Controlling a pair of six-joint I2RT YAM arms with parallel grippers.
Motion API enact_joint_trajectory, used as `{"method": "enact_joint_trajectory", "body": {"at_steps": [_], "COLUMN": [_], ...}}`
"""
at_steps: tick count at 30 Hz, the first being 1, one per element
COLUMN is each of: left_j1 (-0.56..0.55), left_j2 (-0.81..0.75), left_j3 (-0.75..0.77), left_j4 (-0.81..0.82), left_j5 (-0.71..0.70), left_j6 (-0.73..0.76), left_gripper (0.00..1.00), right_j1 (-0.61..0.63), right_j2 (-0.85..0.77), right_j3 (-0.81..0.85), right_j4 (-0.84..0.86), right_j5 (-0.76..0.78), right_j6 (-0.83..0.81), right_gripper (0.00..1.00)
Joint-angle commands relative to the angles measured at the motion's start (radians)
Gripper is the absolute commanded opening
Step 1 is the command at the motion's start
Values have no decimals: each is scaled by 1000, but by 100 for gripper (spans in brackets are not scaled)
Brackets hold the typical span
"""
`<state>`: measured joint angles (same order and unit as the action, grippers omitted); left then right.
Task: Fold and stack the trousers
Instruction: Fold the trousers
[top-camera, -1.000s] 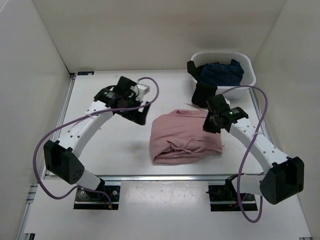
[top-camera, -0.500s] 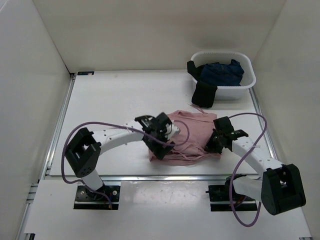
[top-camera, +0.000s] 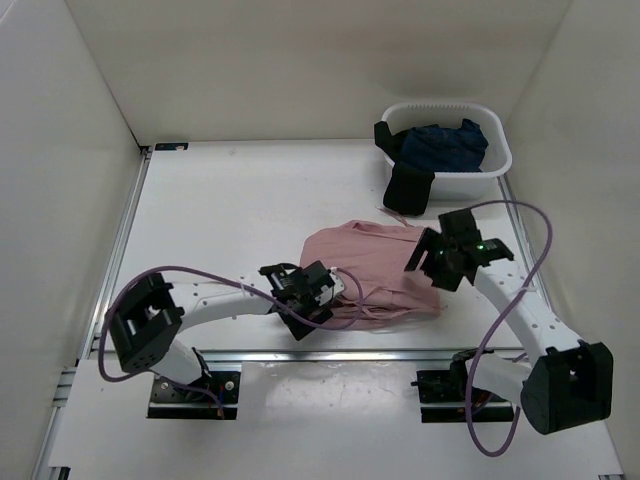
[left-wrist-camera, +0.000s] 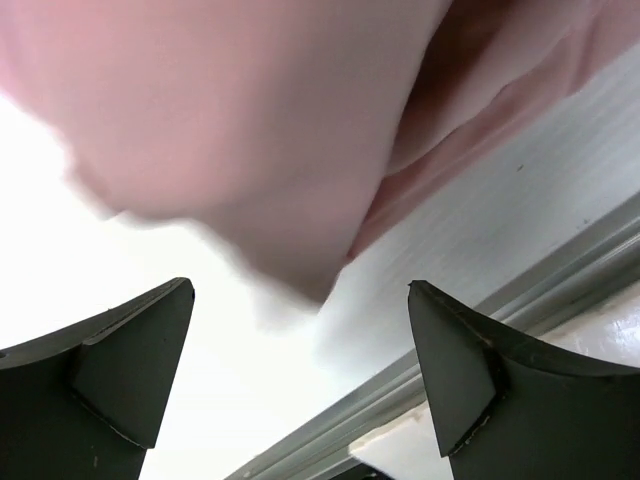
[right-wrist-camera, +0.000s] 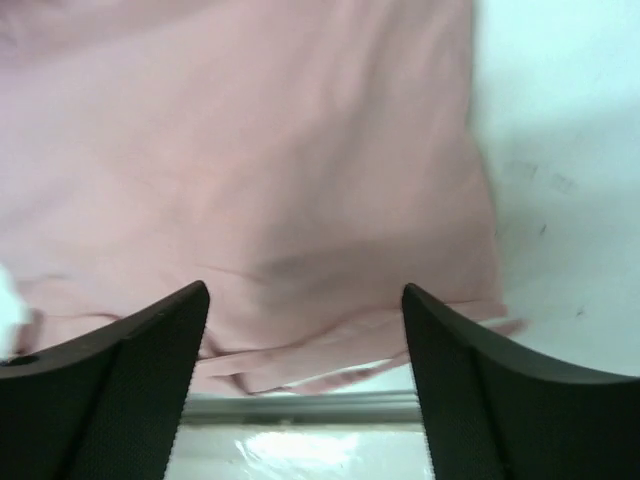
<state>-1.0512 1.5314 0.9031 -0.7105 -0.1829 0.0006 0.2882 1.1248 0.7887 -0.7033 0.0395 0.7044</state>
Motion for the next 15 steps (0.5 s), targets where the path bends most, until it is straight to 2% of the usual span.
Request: {"method": "enact_joint_trajectory", "body": {"at_steps": [1, 4, 5, 7, 8, 10, 12, 15], "left_j1": [-4, 16, 43, 78, 120, 178, 284, 374], "left_j2": [-114, -160, -171, -171, -145, -105, -38, 71], "left_j3": [20, 103, 182, 273, 357, 423, 477, 487], "left_j4": [-27, -116, -139, -165, -165, -152, -116, -57], "left_j5": [-43, 73, 192, 293, 350, 394, 486, 527], "left_j6": [-1, -1, -1, -1, -1, -1, -1, -1], "left_gripper": [100, 100, 100, 100, 100, 100, 100, 100], "right_j1": [-55, -127, -170, -231, -250, -288, -316, -328], "right_j2": [-39, 21, 41, 98, 133, 164, 211, 248], "right_j3": [145, 165, 165, 136, 123, 72, 40, 9], "right_j4": [-90, -55, -14, 34, 60, 140, 213, 252], "right_j5": [54, 11, -51, -108, -136, -173, -226, -259], "right_j6": [-89, -118, -134, -134, -134, -119, -106, -106], "right_gripper": [84, 87, 88, 88, 88, 88, 88, 88]}}
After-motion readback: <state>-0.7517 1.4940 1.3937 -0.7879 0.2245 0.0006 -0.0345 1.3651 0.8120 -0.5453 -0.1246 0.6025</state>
